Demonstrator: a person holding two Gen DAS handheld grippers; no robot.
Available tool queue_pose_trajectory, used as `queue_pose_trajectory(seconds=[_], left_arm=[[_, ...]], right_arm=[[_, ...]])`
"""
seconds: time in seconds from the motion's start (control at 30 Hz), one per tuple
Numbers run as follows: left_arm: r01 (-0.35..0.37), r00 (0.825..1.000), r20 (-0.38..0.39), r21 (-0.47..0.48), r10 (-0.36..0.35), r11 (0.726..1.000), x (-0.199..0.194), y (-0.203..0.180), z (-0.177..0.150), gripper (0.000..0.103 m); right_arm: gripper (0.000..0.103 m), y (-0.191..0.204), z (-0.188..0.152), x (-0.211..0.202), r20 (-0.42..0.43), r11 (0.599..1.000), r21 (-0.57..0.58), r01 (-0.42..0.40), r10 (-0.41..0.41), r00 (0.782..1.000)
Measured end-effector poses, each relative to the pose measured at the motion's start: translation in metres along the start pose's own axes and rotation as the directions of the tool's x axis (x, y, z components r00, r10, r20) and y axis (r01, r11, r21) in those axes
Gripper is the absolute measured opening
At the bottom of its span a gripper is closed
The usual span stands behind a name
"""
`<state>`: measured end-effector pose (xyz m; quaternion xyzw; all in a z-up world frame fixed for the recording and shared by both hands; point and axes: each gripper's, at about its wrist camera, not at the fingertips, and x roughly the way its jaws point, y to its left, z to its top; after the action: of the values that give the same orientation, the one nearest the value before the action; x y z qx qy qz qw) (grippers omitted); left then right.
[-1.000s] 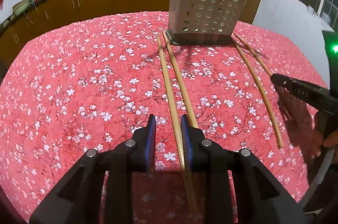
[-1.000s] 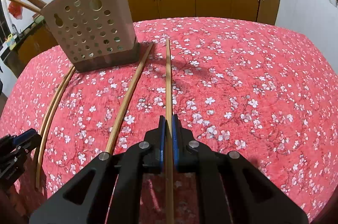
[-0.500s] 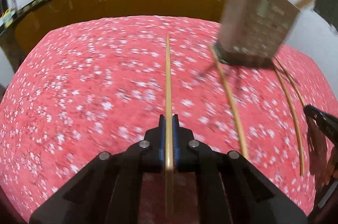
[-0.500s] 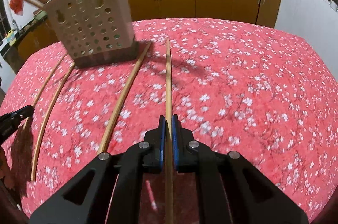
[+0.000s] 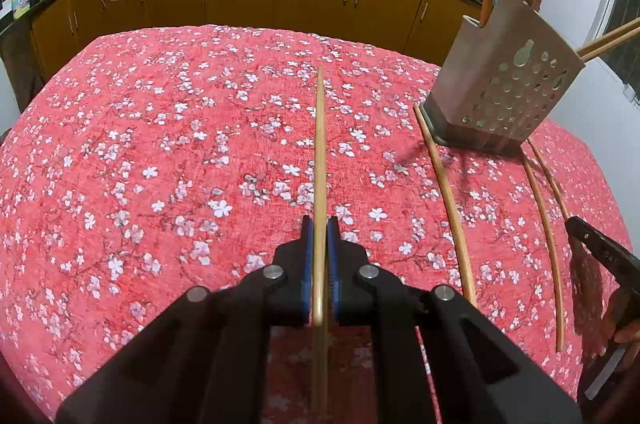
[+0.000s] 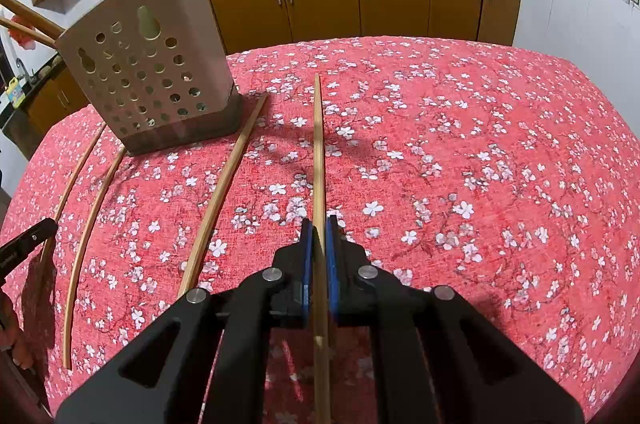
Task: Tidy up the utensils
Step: 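Lower both tools to the table and grasp another wooden chopstick with each, then lift the left tool's chopstick off the table while the right tool lifts its own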
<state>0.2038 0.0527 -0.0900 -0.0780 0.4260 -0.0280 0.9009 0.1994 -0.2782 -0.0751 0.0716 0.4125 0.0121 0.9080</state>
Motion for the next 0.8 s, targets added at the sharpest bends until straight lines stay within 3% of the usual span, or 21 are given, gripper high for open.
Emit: queue_pose_trajectory(seconds=[0.8], left_arm=[[-0.008,1.0,-0.001,0.001,0.008,1.0,0.0,-0.0041,0.0013,0.01]], right_arm=[[0.008,-0.0004,0.0002,0.0017,-0.001,1.0,0.005,-0.004,0.004,1.0]])
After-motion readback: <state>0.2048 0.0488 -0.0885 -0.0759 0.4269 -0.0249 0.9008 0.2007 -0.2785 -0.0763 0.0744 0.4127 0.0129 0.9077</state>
